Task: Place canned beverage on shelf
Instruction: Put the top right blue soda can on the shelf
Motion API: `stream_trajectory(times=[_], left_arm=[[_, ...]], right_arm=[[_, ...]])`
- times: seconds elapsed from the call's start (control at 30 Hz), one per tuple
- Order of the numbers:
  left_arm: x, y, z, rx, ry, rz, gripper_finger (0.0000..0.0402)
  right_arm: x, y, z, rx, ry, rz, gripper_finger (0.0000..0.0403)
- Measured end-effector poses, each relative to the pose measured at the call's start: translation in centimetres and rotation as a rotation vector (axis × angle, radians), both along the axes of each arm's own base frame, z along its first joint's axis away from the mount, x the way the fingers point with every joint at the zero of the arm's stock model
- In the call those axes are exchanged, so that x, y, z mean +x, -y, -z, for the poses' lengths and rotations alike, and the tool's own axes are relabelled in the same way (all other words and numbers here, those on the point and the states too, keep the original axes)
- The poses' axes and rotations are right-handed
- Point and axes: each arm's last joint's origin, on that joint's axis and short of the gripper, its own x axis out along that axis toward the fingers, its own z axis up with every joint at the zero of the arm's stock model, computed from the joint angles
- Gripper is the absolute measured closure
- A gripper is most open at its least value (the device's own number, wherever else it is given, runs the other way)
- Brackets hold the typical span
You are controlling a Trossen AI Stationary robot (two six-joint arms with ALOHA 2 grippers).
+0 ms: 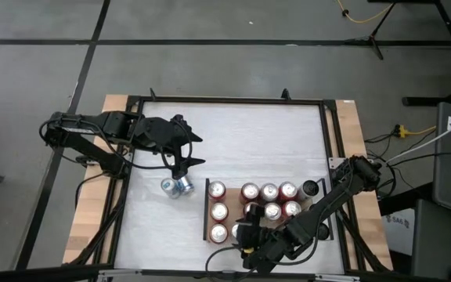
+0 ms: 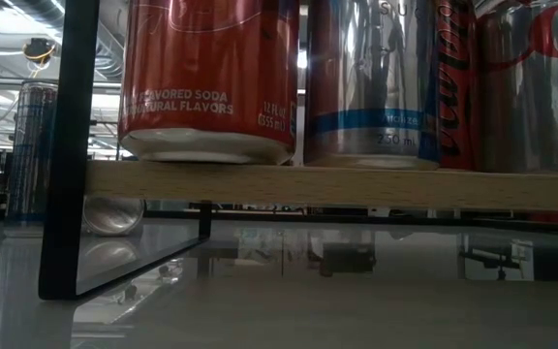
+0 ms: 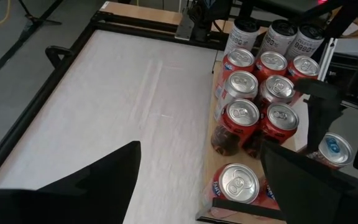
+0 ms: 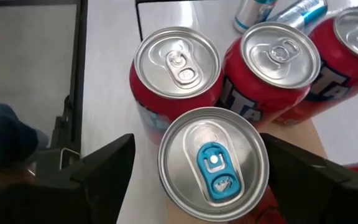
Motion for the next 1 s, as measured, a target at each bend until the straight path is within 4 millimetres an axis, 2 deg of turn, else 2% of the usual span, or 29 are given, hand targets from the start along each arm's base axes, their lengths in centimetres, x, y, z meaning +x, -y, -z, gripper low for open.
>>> stream_trajectory(times=[0.5,1.0], left_arm=[[0.00,0.00,0.00,-0.001,0.000,-0.001,0.0079],[0.00,0.00,0.00,-0.001,0.000,0.000,0.0079]], right_arm=[[0.17,0.20,-0.02,-0.137,-0.018,-0.143,0.0074],[0.43,0.53,0.01,-0.126,-0.031,-0.155,0.0076]])
